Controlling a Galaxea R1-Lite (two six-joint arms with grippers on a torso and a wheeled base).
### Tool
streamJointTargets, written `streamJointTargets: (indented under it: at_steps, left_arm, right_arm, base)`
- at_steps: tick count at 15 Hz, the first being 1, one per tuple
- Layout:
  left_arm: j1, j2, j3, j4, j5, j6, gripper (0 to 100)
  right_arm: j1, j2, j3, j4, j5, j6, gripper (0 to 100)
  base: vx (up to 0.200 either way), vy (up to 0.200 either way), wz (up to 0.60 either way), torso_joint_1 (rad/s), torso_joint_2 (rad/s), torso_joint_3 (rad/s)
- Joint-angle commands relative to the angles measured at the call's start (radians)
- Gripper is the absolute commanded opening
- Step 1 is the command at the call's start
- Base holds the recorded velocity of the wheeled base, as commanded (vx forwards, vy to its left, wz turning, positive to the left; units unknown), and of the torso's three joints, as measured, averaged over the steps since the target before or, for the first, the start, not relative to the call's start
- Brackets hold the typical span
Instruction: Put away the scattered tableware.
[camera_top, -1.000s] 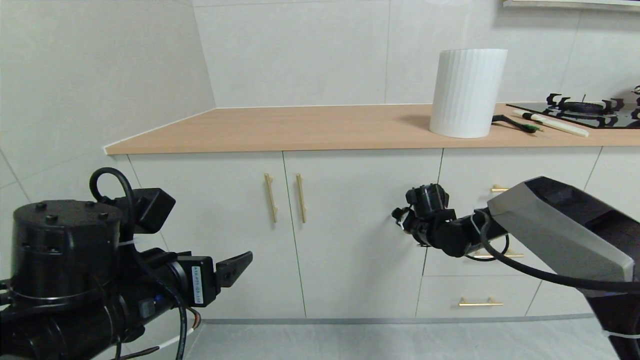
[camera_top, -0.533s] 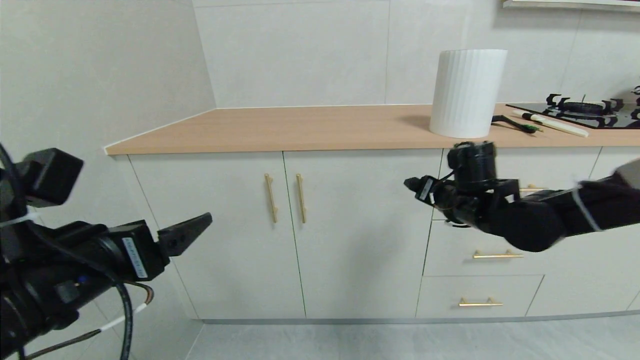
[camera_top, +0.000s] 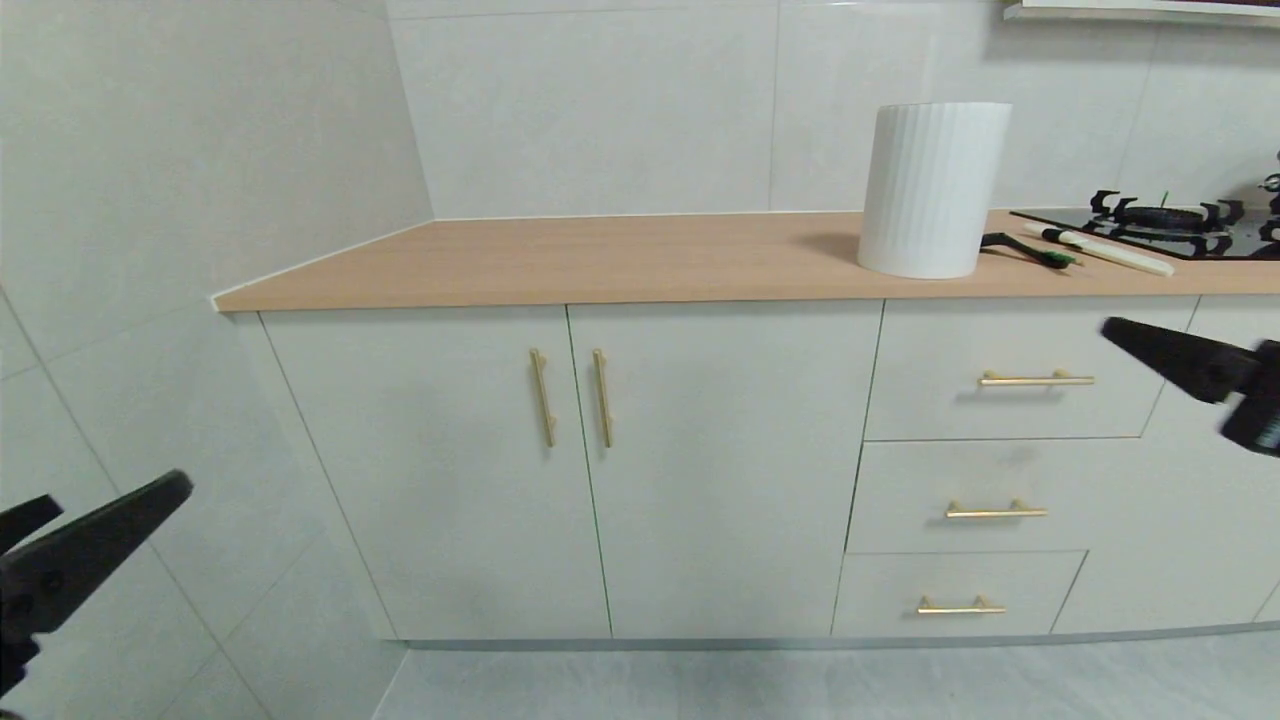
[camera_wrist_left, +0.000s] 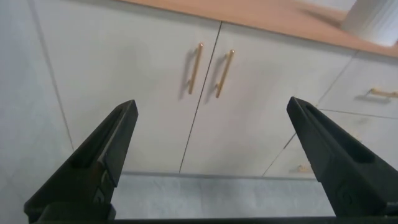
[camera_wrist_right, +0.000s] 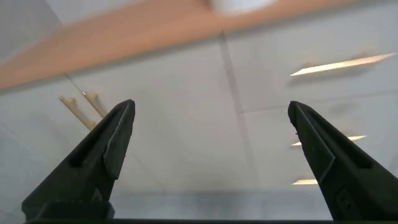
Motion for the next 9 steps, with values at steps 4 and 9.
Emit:
streamJointTargets:
  at_steps: [4,9]
  left_arm:
    - [0.089,-0.454,0.052,0.282,-0.004,0.087,100]
    - [0.187,-0.643,0.138,0.307,0.005,0.198,100]
  right_arm:
    - [-0.247,-0.8,0.207,0.382,0.001,-0.23,100]
    - [-0.436,-1.035,0.257,0.586,0.026,-0.314,100]
  base:
    - [0.0,0.0,0.0,0.0,0.0,0.0]
    - [0.0,0.0,0.0,0.0,0.0,0.0]
